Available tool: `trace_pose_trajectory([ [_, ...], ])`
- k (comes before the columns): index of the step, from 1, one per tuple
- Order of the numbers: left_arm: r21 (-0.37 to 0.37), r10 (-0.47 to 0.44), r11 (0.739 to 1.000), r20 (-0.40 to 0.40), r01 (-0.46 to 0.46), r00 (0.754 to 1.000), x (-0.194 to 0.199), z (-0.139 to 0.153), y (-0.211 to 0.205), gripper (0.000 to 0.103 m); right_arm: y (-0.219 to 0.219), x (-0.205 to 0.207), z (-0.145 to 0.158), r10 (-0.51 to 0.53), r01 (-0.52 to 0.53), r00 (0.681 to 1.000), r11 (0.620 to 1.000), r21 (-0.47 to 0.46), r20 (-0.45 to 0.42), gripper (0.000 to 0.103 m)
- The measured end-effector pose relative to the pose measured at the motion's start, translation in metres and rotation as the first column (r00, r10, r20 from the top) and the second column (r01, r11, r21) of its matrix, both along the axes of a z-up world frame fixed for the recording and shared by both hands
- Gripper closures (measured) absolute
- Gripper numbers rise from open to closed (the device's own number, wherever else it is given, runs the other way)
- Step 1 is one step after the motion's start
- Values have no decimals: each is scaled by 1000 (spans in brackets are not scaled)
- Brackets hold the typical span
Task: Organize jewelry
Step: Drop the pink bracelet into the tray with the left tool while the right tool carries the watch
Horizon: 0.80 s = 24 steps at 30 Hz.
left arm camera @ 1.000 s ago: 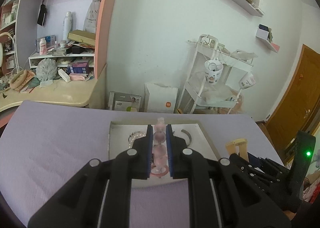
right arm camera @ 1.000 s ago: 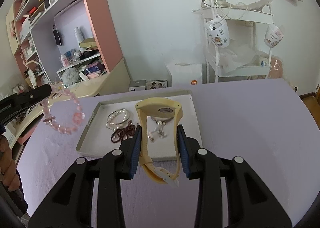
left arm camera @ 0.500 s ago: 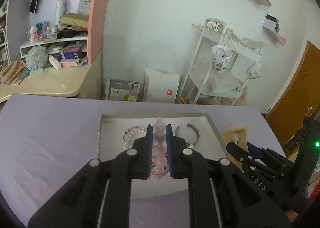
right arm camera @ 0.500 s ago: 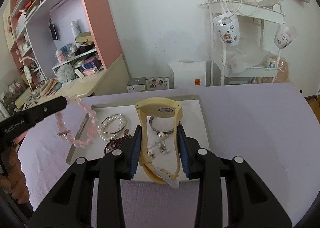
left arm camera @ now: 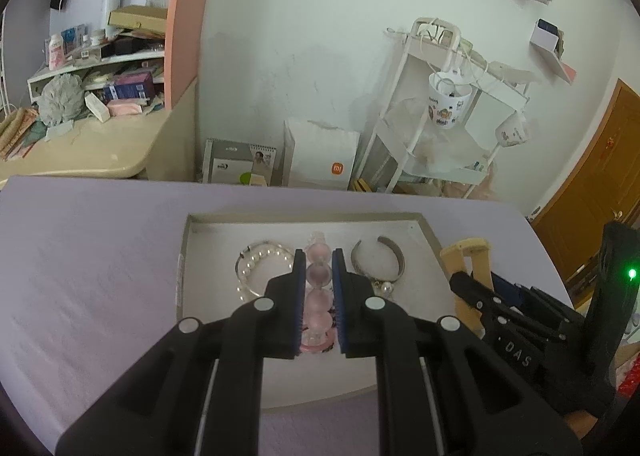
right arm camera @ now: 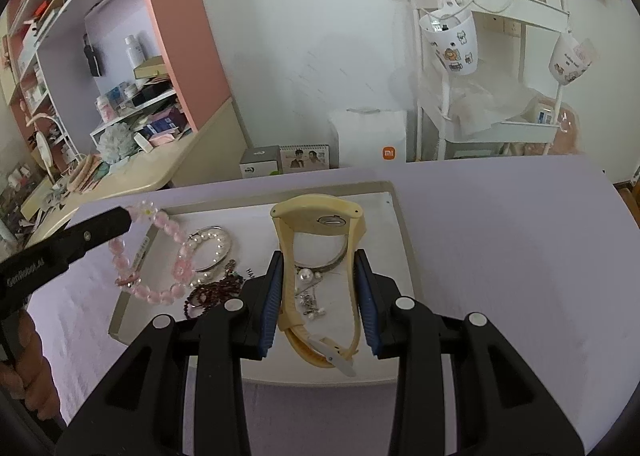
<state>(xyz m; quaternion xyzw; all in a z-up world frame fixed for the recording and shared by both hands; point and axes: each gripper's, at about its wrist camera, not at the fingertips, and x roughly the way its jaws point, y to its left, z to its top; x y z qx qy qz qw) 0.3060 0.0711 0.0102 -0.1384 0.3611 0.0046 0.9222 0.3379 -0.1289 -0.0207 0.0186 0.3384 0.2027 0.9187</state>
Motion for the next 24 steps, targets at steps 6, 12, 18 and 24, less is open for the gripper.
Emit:
trace_pose_trajectory([
  [6, -31, -4, 1000, -34, 3, 999, -2, -13, 1, 81, 2, 3, -2, 7, -7, 1000, 1000, -5, -6, 67],
  [12, -29, 41, 999, -30, -42, 999, -8, -14, 11, 76, 4, 4, -2, 6, -6, 1000, 1000, -9, -9, 67],
  [18, -37, 111, 993, -17, -112, 994, -15, -11, 29, 67, 9, 11, -9, 13, -14, 1000, 1000, -16, -24, 67],
  [24, -36, 148, 988, -7, -148, 989, -19, -8, 40, 66, 19, 14, -16, 33, -34, 999, 999, -22, -33, 66],
])
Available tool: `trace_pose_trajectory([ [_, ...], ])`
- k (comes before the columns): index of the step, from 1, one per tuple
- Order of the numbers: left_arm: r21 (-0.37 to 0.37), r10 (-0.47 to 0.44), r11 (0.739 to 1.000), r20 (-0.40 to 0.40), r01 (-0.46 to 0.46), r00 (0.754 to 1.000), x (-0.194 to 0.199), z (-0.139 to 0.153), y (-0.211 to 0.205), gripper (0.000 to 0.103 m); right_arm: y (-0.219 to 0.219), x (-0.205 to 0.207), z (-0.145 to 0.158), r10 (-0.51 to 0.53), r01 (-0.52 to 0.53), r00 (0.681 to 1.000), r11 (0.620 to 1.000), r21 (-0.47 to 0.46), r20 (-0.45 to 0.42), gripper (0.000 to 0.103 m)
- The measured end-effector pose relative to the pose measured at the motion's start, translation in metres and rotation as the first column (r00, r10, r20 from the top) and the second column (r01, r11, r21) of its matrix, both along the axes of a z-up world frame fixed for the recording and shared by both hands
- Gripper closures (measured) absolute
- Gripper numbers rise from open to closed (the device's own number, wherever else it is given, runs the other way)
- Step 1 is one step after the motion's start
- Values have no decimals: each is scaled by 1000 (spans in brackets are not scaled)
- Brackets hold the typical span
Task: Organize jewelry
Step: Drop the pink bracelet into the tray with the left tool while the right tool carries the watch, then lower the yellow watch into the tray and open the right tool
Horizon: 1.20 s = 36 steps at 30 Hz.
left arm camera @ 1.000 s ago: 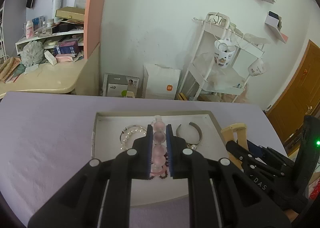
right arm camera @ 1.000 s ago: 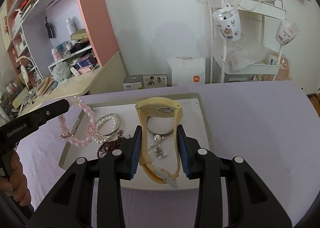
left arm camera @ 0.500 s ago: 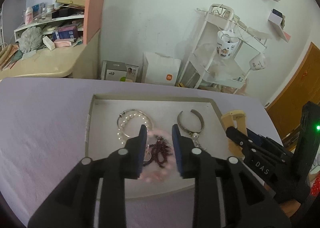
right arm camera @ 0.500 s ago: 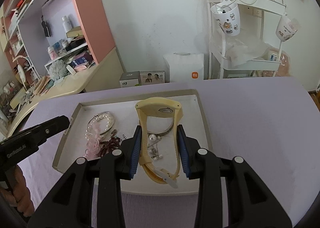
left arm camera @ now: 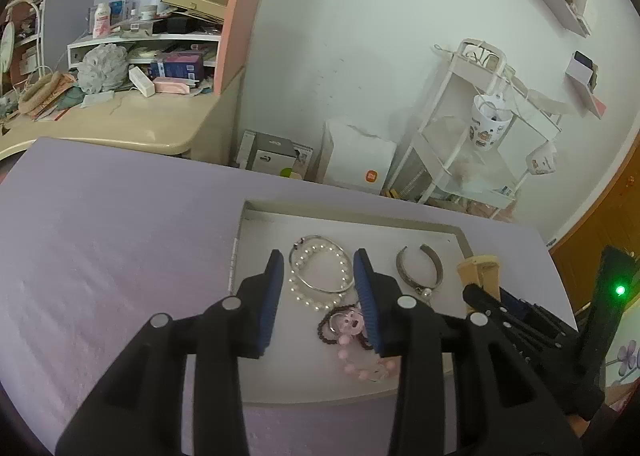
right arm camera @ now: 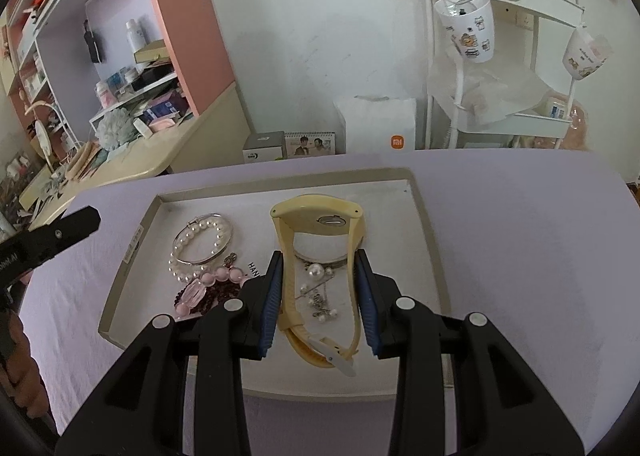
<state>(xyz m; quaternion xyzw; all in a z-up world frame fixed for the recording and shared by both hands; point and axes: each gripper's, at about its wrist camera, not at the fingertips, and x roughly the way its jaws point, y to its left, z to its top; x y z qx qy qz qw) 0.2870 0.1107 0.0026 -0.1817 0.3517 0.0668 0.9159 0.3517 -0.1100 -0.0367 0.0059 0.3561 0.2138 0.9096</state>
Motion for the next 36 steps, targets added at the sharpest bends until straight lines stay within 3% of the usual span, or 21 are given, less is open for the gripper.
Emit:
trace_pose_trajectory([
  [7, 7, 17, 1000, 0, -17, 1000, -3, 1, 6, 66, 12, 10, -10, -2, 2, 1000, 1000, -1, -14, 65],
  [10, 12, 25, 1000, 3, -25, 1000, -5, 2, 7, 62, 11, 7, -6, 4, -4, 1000, 1000, 18, 0, 56],
  [12, 17, 35, 999, 8, -35, 999, -9, 5, 8, 59, 7, 2, -1, 1, -2, 1000, 999, 34, 19, 40],
  [17, 30, 54, 998, 48, -56, 997, -31, 17, 8, 48, -15, -15, 19, -41, 35, 997, 996, 88, 59, 35],
  [26, 56, 59, 996, 96, -65, 994, -81, 33, -10, 18, -48, -72, 46, -118, 104, 978, 991, 90, 169, 1],
  [31, 80, 42, 995, 106, -51, 993, -106, 38, -27, 4, -54, -98, 51, -123, 110, 972, 991, 79, 200, 1],
  [36, 119, 39, 992, 100, -51, 994, -126, 42, -42, 2, -56, -119, 56, -106, 90, 970, 992, 83, 218, 1],
])
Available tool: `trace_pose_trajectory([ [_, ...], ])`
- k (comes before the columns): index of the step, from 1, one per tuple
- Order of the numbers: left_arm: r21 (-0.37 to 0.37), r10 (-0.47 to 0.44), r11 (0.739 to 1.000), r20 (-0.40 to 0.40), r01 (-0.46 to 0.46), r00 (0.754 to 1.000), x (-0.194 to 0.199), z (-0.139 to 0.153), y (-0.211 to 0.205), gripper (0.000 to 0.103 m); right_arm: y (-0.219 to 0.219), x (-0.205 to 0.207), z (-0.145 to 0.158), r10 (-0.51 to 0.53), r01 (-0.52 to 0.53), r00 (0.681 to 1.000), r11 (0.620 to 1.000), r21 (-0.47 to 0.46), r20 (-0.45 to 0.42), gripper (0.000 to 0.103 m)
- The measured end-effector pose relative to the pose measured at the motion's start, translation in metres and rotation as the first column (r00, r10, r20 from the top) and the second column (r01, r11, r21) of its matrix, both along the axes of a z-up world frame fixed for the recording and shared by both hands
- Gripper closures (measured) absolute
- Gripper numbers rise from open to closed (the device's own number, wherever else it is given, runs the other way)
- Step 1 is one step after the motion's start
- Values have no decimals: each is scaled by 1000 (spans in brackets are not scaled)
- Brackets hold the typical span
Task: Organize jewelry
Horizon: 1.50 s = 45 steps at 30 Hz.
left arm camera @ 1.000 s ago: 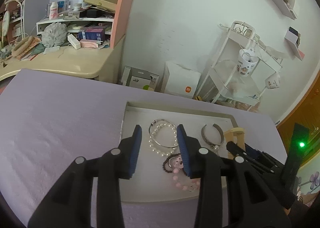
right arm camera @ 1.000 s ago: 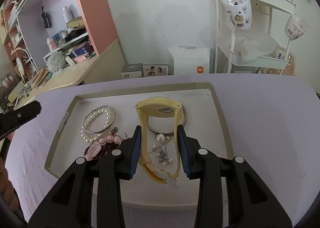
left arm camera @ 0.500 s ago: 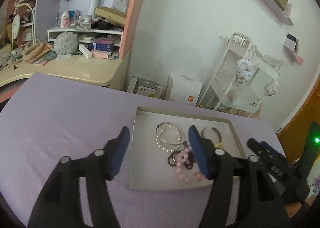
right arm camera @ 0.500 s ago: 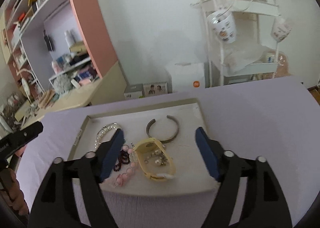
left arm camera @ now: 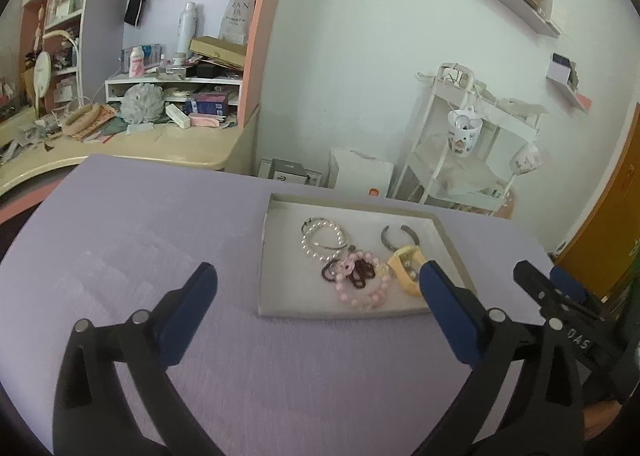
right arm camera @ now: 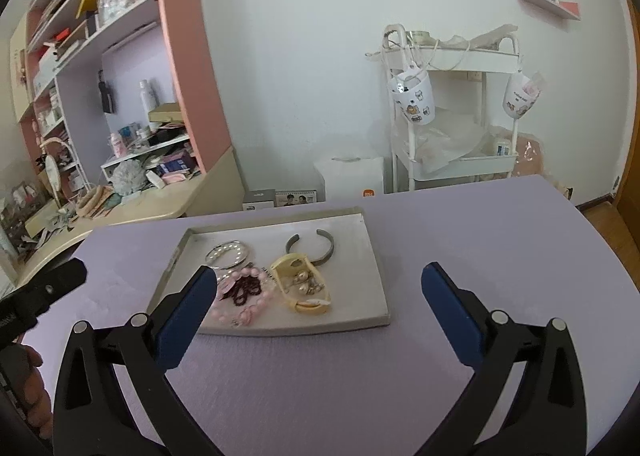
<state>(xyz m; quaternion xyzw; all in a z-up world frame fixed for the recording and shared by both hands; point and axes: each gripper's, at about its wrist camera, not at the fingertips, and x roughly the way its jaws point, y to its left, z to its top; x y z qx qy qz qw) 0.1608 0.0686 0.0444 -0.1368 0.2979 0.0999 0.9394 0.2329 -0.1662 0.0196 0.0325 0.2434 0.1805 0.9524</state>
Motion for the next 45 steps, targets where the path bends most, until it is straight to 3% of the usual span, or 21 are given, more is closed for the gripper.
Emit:
trace_pose_trajectory([
  [9, -2, -19, 1000, 37, 19, 999, -30, -4, -9, 2, -5, -33, 3, 27, -29, 999, 999, 40, 37, 1],
  [14, 2, -36, 999, 55, 36, 998, -38, -13, -13, 2, -4, -42, -10, 23, -25, 999, 999, 48, 43, 1],
  [21, 6, -77, 997, 74, 77, 994, -34, -32, -20, 2, 4, -41, -24, 28, -30, 998, 999, 42, 58, 1],
  [29, 37, -44, 999, 151, 39, 988, -31, -42, -13, 2, 9, -36, -32, 30, -34, 993, 999, 39, 110, 1],
  [45, 28, -103, 995, 214, 99, 971, -31, -46, -9, 2, 4, -35, -39, 51, -64, 988, 994, 85, 146, 1],
])
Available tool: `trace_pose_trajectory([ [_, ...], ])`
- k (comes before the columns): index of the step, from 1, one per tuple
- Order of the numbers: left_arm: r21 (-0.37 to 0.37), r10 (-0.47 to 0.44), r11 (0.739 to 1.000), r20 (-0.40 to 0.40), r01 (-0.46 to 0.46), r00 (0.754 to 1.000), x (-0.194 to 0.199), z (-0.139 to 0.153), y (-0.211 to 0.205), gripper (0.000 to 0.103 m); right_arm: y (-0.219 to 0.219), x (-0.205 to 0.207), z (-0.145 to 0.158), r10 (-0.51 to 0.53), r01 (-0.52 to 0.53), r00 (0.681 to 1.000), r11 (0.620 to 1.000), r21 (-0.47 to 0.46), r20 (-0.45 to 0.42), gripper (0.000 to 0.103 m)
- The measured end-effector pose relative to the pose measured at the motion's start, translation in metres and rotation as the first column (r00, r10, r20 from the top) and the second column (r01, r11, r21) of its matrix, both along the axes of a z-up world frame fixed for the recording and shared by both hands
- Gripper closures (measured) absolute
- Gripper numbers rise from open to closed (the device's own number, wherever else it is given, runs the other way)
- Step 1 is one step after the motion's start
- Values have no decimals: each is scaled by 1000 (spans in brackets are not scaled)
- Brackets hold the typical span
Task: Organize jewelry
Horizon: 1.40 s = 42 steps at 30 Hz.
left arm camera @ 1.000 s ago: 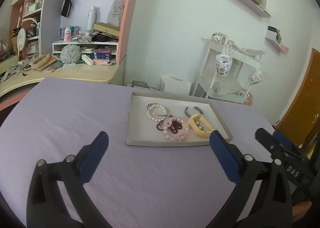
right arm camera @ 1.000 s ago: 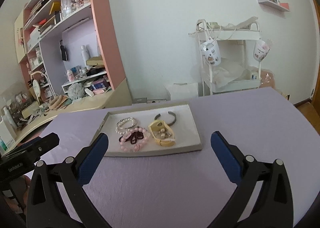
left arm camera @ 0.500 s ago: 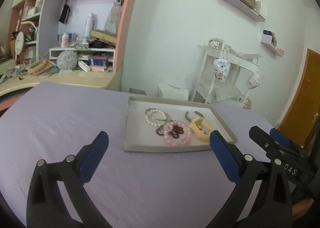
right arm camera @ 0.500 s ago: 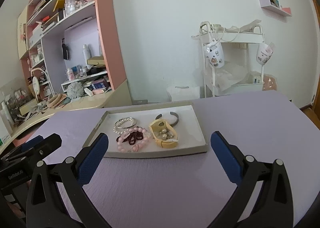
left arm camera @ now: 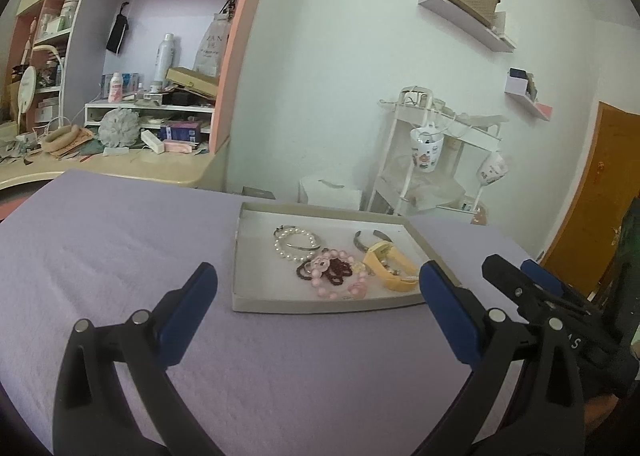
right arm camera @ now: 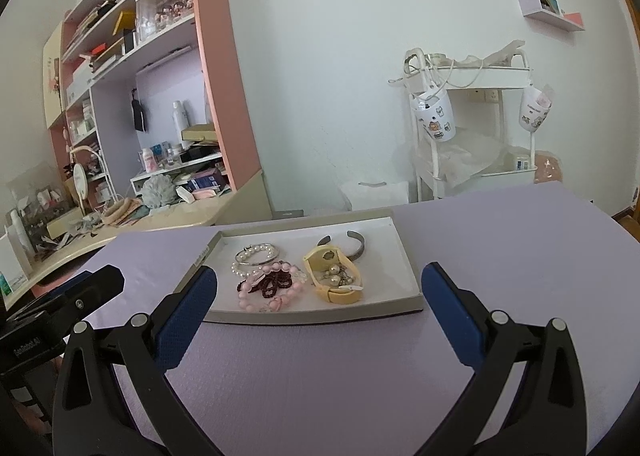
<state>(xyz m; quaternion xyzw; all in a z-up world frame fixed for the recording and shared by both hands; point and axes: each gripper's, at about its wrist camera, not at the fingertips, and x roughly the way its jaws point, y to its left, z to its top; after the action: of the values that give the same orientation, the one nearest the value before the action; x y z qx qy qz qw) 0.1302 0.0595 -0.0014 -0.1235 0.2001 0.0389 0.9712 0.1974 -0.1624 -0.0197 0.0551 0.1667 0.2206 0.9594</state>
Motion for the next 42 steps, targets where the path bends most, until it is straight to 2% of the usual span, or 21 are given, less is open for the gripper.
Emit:
trace_pose_trajectory([
  [9, 41, 22, 999, -11, -22, 1000, -2, -3, -6, 2, 0, -4, -3, 11, -11, 1000, 1000, -1, 10, 1],
  [15, 53, 2, 999, -13, -1, 1000, -3, -3, -11, 2, -2, -5, -4, 10, -10, 1000, 1000, 9, 9, 1],
  [27, 40, -12, 999, -4, 12, 1000, -6, -3, -9, 2, -7, -6, -5, 3, -3, 1000, 1000, 28, 8, 1],
  [42, 44, 18, 999, -8, -18, 1000, -7, -3, -8, 2, -5, -8, -5, 9, -10, 1000, 1000, 21, 12, 1],
])
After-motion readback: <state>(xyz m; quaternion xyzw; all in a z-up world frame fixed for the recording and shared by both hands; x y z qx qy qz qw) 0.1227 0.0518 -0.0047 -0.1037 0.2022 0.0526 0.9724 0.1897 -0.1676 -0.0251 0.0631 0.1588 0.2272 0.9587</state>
